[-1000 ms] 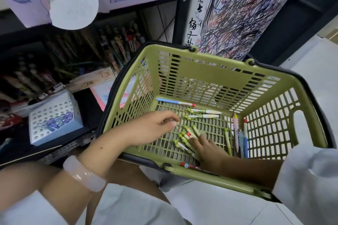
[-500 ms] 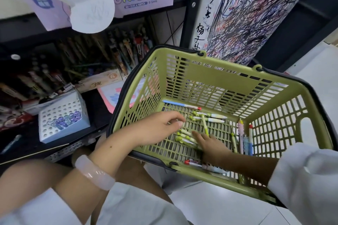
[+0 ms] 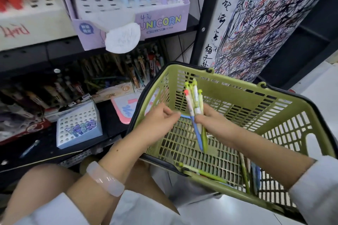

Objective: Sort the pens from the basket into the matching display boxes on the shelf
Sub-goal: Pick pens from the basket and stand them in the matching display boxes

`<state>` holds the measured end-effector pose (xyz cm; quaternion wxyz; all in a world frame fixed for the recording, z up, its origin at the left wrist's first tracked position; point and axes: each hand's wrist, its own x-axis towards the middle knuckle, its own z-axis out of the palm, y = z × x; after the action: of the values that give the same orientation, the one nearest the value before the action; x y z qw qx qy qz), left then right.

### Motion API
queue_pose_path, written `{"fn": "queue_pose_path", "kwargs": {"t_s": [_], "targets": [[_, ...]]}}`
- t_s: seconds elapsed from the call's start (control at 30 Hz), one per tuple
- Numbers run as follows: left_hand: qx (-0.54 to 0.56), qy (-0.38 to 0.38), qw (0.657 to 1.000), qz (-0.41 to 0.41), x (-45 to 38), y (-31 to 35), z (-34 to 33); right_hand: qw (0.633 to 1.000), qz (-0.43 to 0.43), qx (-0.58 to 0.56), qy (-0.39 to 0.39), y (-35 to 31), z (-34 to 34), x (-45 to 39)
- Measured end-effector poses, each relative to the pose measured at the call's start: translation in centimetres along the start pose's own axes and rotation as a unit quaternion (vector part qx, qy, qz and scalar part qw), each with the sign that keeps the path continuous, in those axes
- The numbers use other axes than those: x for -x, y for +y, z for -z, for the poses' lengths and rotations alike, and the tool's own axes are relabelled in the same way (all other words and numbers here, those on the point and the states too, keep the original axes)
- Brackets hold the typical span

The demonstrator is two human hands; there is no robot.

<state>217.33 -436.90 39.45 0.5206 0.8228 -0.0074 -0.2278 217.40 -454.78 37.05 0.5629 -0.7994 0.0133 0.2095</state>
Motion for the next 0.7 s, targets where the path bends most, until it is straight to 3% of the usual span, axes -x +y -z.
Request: {"fn": "queue_pose_path", "kwargs": {"t_s": [0.1, 0.2, 0.3, 0.37, 0.53, 0.7], "targets": [[0.203, -0.094, 0.974, 0.032, 0.9, 0.8, -0.7, 0.995, 0.090, -0.031, -0.001, -3.9, -1.1, 0.3], [0.416, -0.072, 0.906, -0.030, 1.4, 2.0, -1.1, 0.985, 0.154, 0.073, 0.004, -6.7, -2.6, 1.3], [0.469, 0.038, 0.881, -0.047, 2.0, 3.3, -1.0, 0.950, 0.253, 0.182, -0.015, -8.4, -4.0, 2.1], [0.494, 0.079, 0.864, -0.061, 2.3, 3.7, -0.6, 0.940, 0.270, 0.209, -0.009, -9.0, -4.6, 2.5], [0.522, 0.134, 0.837, -0.096, 3.4, 5.0, 0.8, 0.915, 0.334, 0.228, 0.002, -10.6, -5.8, 3.7], [0.534, 0.132, 0.829, -0.105, 5.2, 4.9, 2.8, 0.880, 0.381, 0.282, -0.001, -13.0, -7.1, 4.1]]}}
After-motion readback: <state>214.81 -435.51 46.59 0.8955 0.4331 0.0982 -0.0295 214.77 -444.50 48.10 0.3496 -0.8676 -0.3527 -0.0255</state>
